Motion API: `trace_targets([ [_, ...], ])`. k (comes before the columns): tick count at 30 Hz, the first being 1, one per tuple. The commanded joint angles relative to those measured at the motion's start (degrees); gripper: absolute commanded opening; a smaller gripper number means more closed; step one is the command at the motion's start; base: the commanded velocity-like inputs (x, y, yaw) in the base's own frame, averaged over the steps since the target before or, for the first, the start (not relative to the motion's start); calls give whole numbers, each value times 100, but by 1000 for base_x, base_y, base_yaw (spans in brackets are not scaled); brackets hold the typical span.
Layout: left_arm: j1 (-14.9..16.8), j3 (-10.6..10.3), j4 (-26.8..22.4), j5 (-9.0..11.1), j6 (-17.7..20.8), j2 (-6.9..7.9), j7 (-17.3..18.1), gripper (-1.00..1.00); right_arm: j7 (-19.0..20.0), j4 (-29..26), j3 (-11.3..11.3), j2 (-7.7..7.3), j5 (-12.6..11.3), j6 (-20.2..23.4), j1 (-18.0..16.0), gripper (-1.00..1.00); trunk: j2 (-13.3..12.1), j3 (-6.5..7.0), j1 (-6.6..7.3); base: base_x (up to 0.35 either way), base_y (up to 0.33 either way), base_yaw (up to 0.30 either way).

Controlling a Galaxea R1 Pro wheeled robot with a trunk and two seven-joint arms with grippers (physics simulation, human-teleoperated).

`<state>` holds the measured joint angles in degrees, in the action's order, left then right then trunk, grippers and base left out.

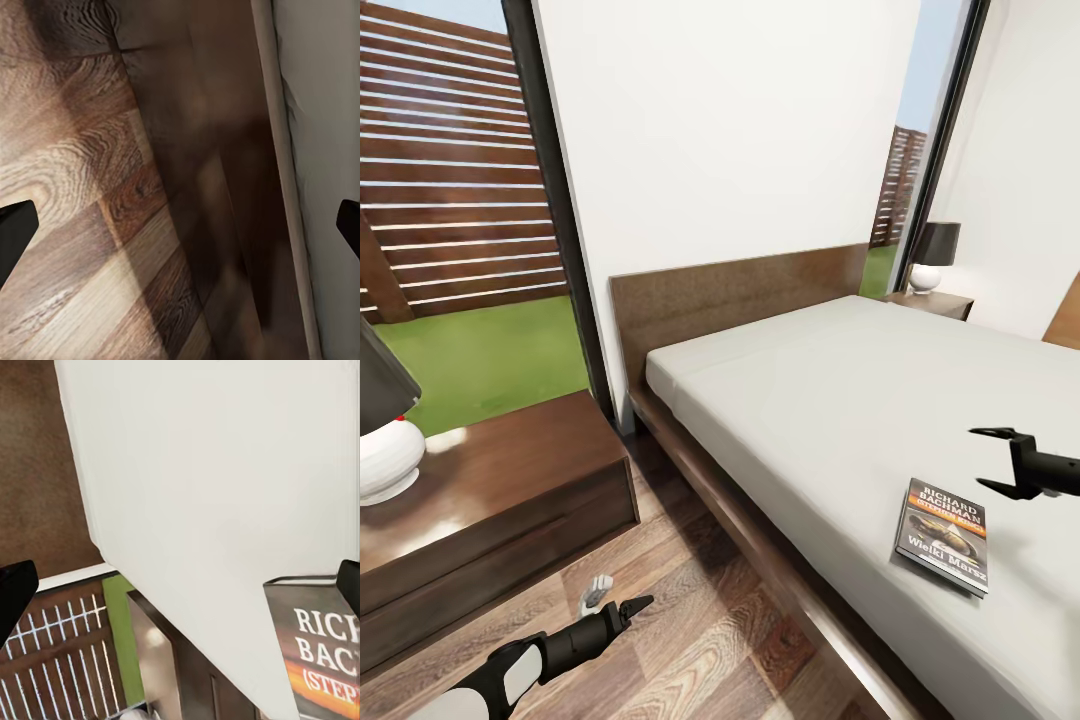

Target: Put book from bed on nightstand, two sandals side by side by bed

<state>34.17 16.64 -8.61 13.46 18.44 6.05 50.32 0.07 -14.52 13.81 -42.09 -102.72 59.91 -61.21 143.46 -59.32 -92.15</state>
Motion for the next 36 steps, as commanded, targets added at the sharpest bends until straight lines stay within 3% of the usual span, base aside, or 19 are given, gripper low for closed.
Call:
trace_targets([
  [1, 2, -9, -1, 43, 55, 1, 11, 100, 46, 13, 31, -11, 12, 9, -5, 100, 2, -6, 1, 0, 0, 0],
  [8, 2, -11, -1, 43, 55, -6, 11, 100, 252, 202, 35, -33, 160, 9, -5, 100, 2, -6, 1, 0, 0, 0],
  [36, 2, -11, -1, 43, 19, -3, 12, 100, 284, 255, 48, -27, 253, 9, -5, 100, 2, -6, 1, 0, 0, 0],
])
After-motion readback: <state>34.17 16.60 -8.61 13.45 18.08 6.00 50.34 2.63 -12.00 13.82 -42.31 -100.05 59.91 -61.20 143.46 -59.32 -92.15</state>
